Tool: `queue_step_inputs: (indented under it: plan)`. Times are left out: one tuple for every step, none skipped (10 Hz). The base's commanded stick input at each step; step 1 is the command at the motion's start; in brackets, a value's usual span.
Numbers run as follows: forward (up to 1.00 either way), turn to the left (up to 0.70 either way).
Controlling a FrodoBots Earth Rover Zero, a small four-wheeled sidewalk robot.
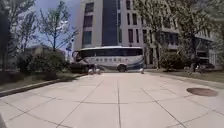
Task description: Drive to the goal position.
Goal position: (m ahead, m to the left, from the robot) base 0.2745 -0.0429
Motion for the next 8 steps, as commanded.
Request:
queue_step_inputs:
  plan:
    - [0.00, -0.45]
    - [0.00, -0.45]
    - [0.00, -0.45]
    - [0.00, -0.45]
    - [0.00, -0.45]
    - [0.00, -0.45]
    - [0.00, -0.45]
    - [0.00, -0.45]
